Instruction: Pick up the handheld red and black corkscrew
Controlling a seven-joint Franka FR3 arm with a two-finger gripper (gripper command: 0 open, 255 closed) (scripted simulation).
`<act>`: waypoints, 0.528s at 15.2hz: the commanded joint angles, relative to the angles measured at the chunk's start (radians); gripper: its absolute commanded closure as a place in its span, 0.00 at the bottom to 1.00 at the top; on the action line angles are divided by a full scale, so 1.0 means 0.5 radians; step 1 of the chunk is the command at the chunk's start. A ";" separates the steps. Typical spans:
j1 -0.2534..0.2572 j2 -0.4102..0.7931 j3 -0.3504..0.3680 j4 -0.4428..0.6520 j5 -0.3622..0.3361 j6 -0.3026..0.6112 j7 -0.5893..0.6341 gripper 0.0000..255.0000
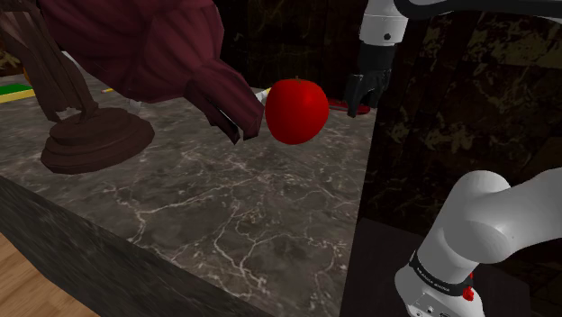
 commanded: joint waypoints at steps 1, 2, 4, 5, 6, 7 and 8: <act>0.000 0.000 0.000 0.000 0.000 0.000 0.000 0.00; 0.020 0.085 -0.013 0.081 -0.006 0.000 -0.058 0.00; 0.060 0.254 -0.036 0.249 -0.013 -0.010 -0.172 0.00; 0.080 0.338 -0.045 0.337 -0.015 -0.018 -0.229 0.00; 0.099 0.421 -0.054 0.427 -0.015 -0.030 -0.286 0.00; 0.118 0.505 -0.061 0.519 -0.015 -0.044 -0.343 0.00; 0.136 0.588 -0.068 0.614 -0.013 -0.061 -0.400 0.00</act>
